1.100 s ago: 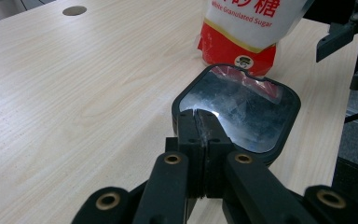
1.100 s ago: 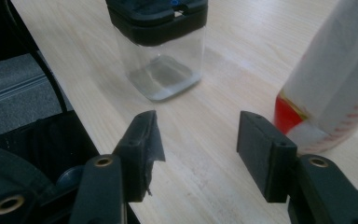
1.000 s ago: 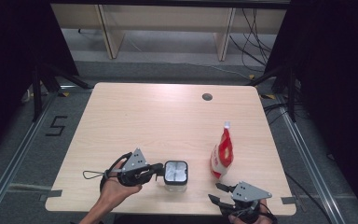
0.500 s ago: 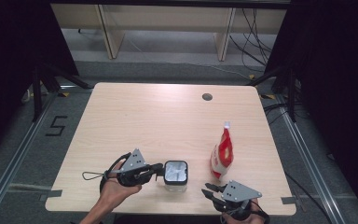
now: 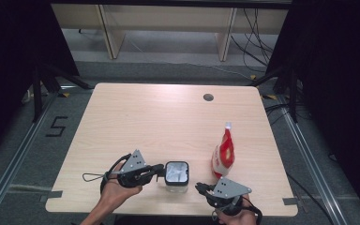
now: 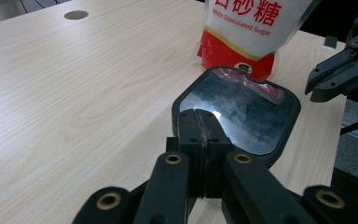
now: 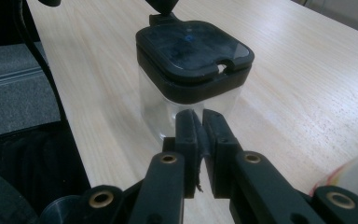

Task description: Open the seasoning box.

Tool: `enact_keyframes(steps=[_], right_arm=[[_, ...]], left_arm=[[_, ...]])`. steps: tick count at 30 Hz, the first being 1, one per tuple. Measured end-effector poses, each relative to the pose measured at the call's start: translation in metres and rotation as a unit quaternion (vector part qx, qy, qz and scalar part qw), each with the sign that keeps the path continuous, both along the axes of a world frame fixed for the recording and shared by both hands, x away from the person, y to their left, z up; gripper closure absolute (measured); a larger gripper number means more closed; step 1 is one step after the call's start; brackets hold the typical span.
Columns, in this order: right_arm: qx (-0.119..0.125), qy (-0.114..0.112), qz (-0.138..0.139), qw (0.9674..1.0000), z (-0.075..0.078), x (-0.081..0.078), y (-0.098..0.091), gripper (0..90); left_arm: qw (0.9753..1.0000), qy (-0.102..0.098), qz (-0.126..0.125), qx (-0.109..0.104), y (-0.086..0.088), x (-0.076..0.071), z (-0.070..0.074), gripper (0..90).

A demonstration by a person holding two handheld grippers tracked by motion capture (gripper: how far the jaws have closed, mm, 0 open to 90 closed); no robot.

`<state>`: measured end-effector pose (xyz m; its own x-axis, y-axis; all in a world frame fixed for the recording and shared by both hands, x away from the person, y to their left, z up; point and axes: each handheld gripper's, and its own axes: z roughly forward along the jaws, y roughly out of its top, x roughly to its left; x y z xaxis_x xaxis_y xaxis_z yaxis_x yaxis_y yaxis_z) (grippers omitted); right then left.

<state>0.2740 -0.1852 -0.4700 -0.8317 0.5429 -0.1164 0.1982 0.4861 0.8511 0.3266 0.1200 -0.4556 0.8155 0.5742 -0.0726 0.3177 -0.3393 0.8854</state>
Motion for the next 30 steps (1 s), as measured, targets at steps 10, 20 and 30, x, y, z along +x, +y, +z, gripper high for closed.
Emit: enact_keyframes(steps=[10,20,30], right_arm=[[0.001,0.003,0.008,1.0000,-0.001,0.007,0.012,88.5],[-0.005,0.002,0.010,0.9999,-0.002,0.014,0.017,89.5],[-0.004,-0.001,0.016,0.9999,0.002,0.015,0.021,89.9]], left_arm=[[1.0000,-0.004,-0.007,-0.001,0.001,0.001,0.000,88.7],[1.0000,-0.002,-0.007,-0.004,0.002,0.002,0.000,88.8],[0.9999,-0.002,-0.013,-0.005,0.002,0.002,0.000,87.1]])
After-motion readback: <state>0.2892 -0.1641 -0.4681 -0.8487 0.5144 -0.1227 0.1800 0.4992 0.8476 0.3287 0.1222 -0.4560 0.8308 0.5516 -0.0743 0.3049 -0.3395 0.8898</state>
